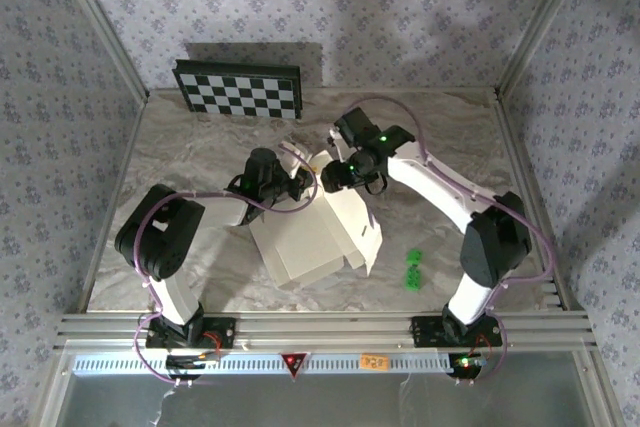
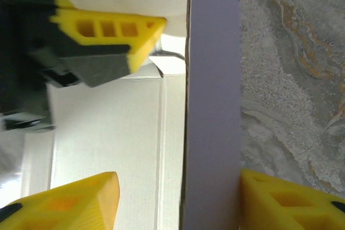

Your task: Fold the paper box

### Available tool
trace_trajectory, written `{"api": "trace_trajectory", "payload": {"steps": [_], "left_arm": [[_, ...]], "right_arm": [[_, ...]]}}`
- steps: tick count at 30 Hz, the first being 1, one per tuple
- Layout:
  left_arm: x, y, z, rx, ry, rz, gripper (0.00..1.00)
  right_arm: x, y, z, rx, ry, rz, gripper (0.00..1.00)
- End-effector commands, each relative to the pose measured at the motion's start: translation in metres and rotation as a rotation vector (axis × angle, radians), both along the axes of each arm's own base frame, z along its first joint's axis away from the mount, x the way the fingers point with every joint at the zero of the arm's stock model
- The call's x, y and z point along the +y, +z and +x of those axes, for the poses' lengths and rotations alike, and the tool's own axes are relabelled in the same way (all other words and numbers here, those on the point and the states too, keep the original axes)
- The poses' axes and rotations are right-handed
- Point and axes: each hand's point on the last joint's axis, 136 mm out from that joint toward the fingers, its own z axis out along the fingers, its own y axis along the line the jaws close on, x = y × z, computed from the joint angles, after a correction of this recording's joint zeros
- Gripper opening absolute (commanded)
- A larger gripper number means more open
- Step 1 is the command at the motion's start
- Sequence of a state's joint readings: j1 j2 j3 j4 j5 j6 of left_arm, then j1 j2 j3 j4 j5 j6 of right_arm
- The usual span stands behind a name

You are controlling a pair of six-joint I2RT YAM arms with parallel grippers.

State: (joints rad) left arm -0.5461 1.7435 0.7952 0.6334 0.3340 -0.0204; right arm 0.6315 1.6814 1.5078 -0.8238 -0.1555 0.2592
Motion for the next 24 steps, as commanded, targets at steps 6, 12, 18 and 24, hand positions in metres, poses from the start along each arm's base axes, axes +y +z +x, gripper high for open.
{"api": "trace_trajectory", "payload": {"steps": [6, 12, 18, 24], "left_arm": [[-0.002, -0.002, 0.0, -0.011, -0.002, -0.002, 0.04], [-0.002, 0.001, -0.001, -0.021, -0.005, 0.0, 0.04], [-0.003, 0.002, -0.002, -0.024, -0.014, 0.001, 0.04], [-0.004, 0.005, -0.002, -0.026, -0.02, -0.003, 0.04]], "right_arm": [[-0.015, 0.058, 0.007, -0.027, -0.07, 0.206, 0.58], [-0.046, 0.042, 0.025, -0.028, -0.187, 0.19, 0.5], [-0.07, 0.042, 0.043, -0.08, -0.217, 0.1, 0.47], [-0.082, 0.04, 0.048, -0.097, -0.049, -0.028, 0.56]]}}
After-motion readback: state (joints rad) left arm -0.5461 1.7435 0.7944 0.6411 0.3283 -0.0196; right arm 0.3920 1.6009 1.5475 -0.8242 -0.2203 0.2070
